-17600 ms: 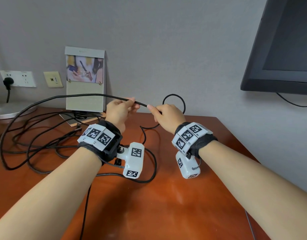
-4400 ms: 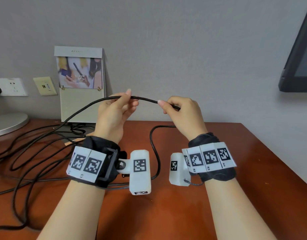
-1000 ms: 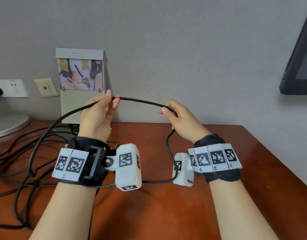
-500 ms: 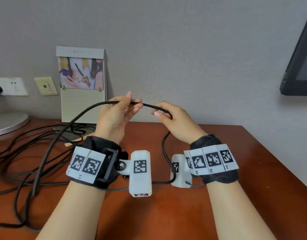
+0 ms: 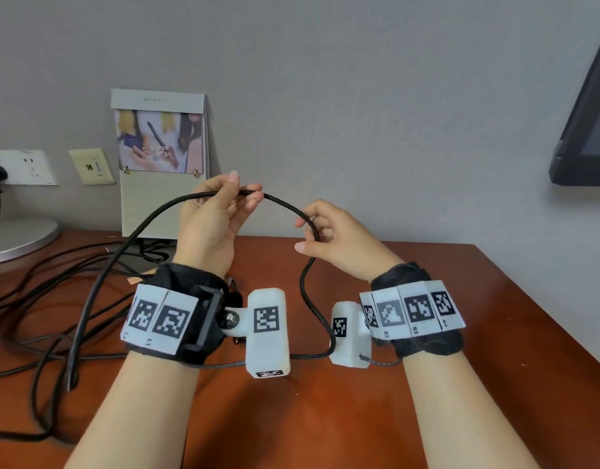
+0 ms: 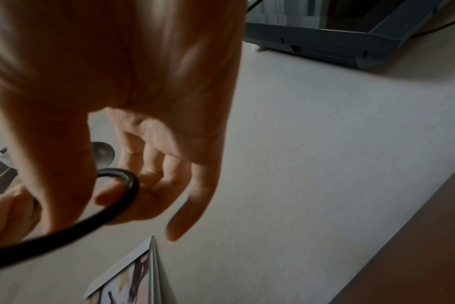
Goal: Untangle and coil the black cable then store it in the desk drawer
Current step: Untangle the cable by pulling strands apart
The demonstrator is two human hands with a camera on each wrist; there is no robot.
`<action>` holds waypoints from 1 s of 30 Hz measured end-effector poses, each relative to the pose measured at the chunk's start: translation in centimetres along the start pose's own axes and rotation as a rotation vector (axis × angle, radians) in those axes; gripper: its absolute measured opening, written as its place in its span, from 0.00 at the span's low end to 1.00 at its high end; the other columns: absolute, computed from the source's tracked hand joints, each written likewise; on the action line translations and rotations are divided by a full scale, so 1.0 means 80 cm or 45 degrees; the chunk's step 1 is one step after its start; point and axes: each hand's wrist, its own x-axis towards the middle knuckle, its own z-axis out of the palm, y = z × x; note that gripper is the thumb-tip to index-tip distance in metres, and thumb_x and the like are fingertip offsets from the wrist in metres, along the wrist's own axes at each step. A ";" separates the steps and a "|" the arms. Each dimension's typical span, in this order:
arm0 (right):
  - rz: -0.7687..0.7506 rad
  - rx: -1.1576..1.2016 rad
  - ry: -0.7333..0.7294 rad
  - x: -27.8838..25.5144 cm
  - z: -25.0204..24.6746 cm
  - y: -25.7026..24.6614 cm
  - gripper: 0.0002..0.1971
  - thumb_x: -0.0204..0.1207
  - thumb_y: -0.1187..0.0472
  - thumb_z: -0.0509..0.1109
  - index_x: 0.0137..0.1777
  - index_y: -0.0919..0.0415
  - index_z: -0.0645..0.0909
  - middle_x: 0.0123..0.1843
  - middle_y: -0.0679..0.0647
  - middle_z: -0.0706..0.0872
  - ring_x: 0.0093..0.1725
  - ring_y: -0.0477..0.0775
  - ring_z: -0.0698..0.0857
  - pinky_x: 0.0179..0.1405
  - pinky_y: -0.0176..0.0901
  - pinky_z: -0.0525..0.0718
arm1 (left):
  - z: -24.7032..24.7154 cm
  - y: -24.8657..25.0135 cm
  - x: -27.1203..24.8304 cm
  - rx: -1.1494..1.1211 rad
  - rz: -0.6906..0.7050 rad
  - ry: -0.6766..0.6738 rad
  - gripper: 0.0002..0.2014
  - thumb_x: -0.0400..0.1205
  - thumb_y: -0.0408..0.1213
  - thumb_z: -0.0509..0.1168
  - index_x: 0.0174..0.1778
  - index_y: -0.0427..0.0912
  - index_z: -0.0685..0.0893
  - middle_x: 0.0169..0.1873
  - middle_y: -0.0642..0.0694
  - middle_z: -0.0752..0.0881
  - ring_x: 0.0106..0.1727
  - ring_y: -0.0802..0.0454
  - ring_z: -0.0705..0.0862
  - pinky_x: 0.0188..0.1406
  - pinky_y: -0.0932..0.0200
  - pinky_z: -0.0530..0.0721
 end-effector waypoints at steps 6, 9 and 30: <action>0.117 -0.225 -0.014 0.001 -0.001 0.006 0.07 0.79 0.62 0.66 0.55 0.58 0.77 0.41 0.51 0.79 0.38 0.47 0.77 0.46 0.42 0.80 | 0.000 0.003 0.000 -0.024 -0.006 -0.006 0.02 0.83 0.31 0.63 0.45 0.37 0.79 0.30 0.42 0.90 0.33 0.53 0.89 0.38 0.67 0.86; 0.248 -0.239 -0.048 0.001 -0.002 0.009 0.11 0.83 0.56 0.61 0.50 0.63 0.82 0.35 0.53 0.81 0.29 0.48 0.78 0.27 0.38 0.80 | 0.000 0.006 0.000 -0.038 -0.001 -0.006 0.03 0.83 0.32 0.63 0.45 0.37 0.79 0.32 0.41 0.89 0.34 0.52 0.89 0.39 0.67 0.86; 0.362 0.234 0.059 -0.018 -0.037 -0.051 0.14 0.80 0.56 0.67 0.59 0.65 0.79 0.35 0.57 0.86 0.26 0.48 0.78 0.32 0.41 0.85 | 0.011 0.001 -0.009 0.042 0.058 -0.152 0.05 0.84 0.29 0.61 0.43 0.37 0.79 0.32 0.42 0.88 0.35 0.52 0.88 0.42 0.66 0.85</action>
